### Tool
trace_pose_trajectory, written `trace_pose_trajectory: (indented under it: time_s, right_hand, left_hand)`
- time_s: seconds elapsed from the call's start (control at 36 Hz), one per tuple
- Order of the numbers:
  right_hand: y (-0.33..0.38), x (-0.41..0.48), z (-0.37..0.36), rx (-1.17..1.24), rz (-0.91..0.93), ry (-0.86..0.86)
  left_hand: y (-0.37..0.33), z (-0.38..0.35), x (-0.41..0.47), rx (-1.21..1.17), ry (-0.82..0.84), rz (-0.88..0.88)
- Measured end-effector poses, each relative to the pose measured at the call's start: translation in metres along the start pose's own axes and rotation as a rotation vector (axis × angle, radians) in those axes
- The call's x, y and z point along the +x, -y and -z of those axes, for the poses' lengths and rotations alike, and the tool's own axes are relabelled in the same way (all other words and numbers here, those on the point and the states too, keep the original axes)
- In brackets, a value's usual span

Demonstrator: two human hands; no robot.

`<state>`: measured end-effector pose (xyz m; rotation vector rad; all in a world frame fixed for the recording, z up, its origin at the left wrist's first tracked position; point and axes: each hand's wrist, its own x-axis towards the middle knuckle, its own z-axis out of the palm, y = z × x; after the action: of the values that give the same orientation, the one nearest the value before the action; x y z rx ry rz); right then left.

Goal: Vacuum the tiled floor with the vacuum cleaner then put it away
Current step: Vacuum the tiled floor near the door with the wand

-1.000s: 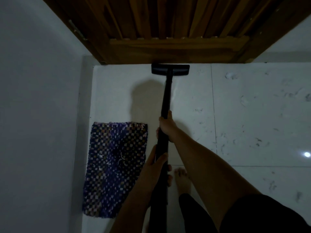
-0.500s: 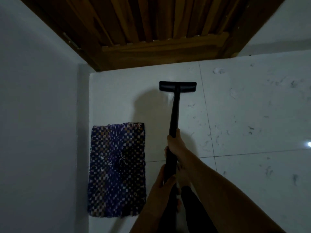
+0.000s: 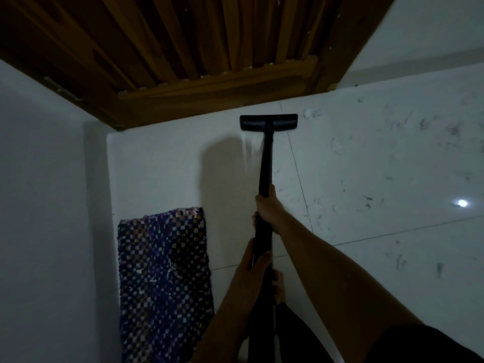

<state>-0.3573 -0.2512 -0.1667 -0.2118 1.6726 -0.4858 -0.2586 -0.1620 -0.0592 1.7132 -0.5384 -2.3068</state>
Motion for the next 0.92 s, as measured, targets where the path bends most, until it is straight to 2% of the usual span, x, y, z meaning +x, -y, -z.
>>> trace_pose_trajectory:
  time_s: [0.33, 0.44, 0.58, 0.78, 0.92]
  right_hand:
    - [-0.049, -0.025, 0.047, 0.028, -0.018, -0.084]
    - [-0.041, -0.016, 0.067, 0.063, -0.02, -0.107]
    - [-0.022, 0.0, 0.082, 0.078, -0.006, -0.115]
    - [0.006, 0.018, 0.095, 0.046, -0.002, -0.151]
    - [0.013, 0.015, 0.089, 0.006, 0.017, -0.177]
  left_hand:
    - [0.038, -0.033, -0.023, 0.107, 0.072, 0.024]
    - [0.038, -0.047, -0.007, 0.154, 0.035, -0.011]
    - [0.023, -0.062, 0.019, 0.07, 0.076, 0.014]
    - [0.004, -0.074, 0.047, 0.094, 0.089, 0.017]
    - [-0.006, -0.072, 0.041, 0.038, 0.126, 0.009]
